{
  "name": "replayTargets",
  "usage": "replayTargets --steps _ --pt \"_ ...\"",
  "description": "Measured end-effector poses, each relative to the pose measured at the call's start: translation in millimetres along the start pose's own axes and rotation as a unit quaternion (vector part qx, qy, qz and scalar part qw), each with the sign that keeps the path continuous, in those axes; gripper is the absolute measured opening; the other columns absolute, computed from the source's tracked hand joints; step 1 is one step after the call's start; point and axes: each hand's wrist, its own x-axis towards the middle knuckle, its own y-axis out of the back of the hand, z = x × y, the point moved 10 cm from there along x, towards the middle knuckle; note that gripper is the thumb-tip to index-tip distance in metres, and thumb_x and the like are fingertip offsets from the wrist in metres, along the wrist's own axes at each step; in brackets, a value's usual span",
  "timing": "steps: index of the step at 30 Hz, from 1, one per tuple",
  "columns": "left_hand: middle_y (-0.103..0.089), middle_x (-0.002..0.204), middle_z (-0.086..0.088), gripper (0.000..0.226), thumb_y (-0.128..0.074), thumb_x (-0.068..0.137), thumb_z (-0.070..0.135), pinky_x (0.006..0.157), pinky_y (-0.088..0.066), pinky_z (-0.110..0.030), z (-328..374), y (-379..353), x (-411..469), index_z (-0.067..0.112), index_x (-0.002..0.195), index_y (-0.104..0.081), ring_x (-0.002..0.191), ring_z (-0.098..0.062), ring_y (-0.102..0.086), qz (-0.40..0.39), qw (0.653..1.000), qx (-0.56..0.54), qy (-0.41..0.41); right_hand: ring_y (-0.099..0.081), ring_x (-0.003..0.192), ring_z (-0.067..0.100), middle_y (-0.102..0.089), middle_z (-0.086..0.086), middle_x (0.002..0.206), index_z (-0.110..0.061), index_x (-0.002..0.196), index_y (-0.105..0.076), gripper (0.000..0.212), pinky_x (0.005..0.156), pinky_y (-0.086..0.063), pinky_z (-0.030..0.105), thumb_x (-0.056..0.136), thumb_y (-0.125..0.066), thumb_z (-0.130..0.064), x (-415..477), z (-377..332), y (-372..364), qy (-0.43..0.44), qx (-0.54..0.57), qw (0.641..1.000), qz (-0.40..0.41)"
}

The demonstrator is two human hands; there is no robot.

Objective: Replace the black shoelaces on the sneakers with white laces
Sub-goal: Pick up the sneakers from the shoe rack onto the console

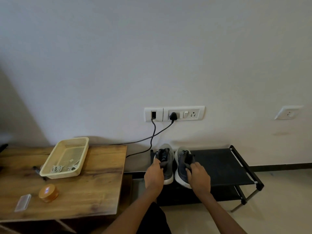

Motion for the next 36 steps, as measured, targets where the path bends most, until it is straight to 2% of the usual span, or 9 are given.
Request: replayTargets --steps 5,8,11,15,19,22,25,30,36 --pt "-0.063 0.099 -0.002 0.014 -0.051 0.094 0.015 0.069 -0.048 -0.026 -23 54 -27 0.014 0.108 -0.05 0.089 -0.016 -0.061 0.06 0.997 -0.051 0.004 -0.061 0.079 0.032 -0.06 0.012 0.086 -0.004 0.083 -0.063 0.014 0.053 -0.047 0.039 0.086 -0.065 -0.018 -18 -54 34 0.052 0.011 0.998 0.044" --pt "-0.064 0.098 -0.003 0.015 -0.056 0.091 0.01 0.072 -0.05 -0.032 -45 89 -46 0.013 0.105 -0.054 0.09 -0.019 -0.061 0.099 0.99 -0.102 0.008 -0.059 0.086 0.029 -0.06 0.01 0.093 -0.006 0.092 -0.062 0.018 0.062 -0.048 0.039 0.092 -0.056 -0.023 -32 -93 41 0.082 0.025 0.995 0.041" --pt "-0.064 0.099 0.0 0.02 -0.058 0.09 0.009 0.073 -0.048 -0.027 -77 118 -70 0.014 0.109 -0.057 0.091 -0.014 -0.059 0.126 0.983 -0.13 0.023 -0.059 0.089 0.028 -0.061 0.01 0.095 -0.007 0.094 -0.062 0.018 0.063 -0.046 0.036 0.092 -0.056 -0.024 -48 -136 43 0.124 0.045 0.99 0.049" --pt "-0.065 0.1 0.0 0.023 -0.059 0.089 0.01 0.072 -0.044 -0.025 -128 150 -96 0.015 0.112 -0.058 0.094 -0.017 -0.06 0.169 0.976 -0.133 0.046 -0.061 0.073 0.026 -0.061 0.006 0.079 -0.01 0.079 -0.061 0.012 0.048 -0.043 0.031 0.082 -0.069 -0.019 -69 -194 31 0.192 0.051 0.979 0.047" --pt "-0.063 0.101 0.001 0.025 -0.058 0.089 0.008 0.071 -0.036 -0.02 -172 175 -116 0.015 0.113 -0.059 0.089 -0.009 -0.054 0.195 0.971 -0.115 0.074 -0.057 0.056 0.015 -0.055 -0.003 0.067 -0.018 0.067 -0.057 0.026 0.035 -0.036 0.022 0.066 -0.083 -0.02 -85 -245 7 0.258 0.016 0.965 0.037" --pt "-0.06 0.098 0.006 0.024 -0.058 0.089 0.006 0.071 -0.034 -0.017 -198 184 -126 0.014 0.111 -0.06 0.088 -0.007 -0.053 0.212 0.966 -0.115 0.091 -0.054 0.055 0.011 -0.052 -0.005 0.065 -0.019 0.065 -0.056 0.029 0.034 -0.032 0.018 0.063 -0.084 -0.021 -96 -274 -11 0.298 -0.002 0.954 0.032" --pt "-0.063 0.102 0.005 0.026 -0.06 0.088 0.007 0.073 -0.04 -0.02 -222 181 -130 0.015 0.113 -0.06 0.096 -0.012 -0.059 0.221 0.959 -0.126 0.126 -0.05 0.054 0.012 -0.05 -0.003 0.066 -0.018 0.065 -0.055 0.03 0.034 -0.031 0.02 0.064 -0.084 -0.016 -107 -293 -30 0.33 -0.016 0.944 0.026" --pt "-0.062 0.102 0.009 0.024 -0.06 0.088 0.011 0.075 -0.048 -0.023 -249 163 -135 0.022 0.109 -0.057 0.097 -0.011 -0.061 0.205 0.956 -0.132 0.165 -0.048 0.055 0.012 -0.049 -0.003 0.067 -0.016 0.064 -0.055 0.032 0.036 -0.018 0.017 0.058 -0.087 -0.012 -115 -306 -58 0.345 -0.044 0.938 0.015" --pt "-0.062 0.109 0.007 0.026 -0.059 0.09 0.014 0.073 -0.046 -0.024 -273 160 -134 0.021 0.114 -0.055 0.1 -0.014 -0.061 0.205 0.949 -0.122 0.207 -0.05 0.06 0.011 -0.05 -0.003 0.07 -0.018 0.065 -0.056 0.034 0.036 -0.022 0.016 0.055 -0.089 -0.013 -123 -306 -89 0.342 -0.043 0.939 -0.009"
